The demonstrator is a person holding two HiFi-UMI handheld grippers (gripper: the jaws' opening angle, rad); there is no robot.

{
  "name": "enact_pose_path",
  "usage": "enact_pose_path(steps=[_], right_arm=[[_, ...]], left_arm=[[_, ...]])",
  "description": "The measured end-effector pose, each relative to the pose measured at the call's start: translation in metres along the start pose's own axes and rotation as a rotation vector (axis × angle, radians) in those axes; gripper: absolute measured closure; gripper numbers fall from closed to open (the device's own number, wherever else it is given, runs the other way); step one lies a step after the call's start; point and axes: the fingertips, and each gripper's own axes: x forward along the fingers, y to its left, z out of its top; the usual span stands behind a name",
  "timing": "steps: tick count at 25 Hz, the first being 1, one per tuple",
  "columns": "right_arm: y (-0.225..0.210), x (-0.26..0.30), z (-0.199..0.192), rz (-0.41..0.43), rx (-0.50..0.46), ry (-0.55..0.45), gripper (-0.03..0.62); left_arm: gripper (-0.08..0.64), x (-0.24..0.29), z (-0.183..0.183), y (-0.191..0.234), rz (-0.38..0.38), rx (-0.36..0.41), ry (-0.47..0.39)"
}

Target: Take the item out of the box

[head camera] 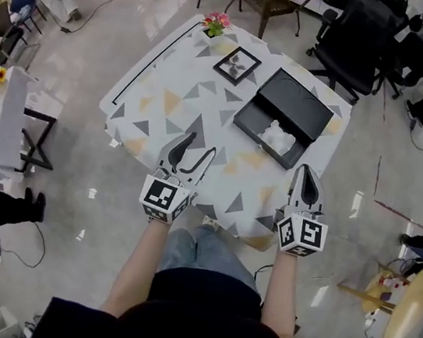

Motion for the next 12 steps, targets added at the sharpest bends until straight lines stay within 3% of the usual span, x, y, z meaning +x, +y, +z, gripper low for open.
enact_pose_path(steps=[12], right_arm=[[-0.045,-0.006,0.006,-0.160,0.054,-0.003,0.589]], left_arm=[[0.337,0.070,0.017,-0.034,-0.225,0.086,0.026]])
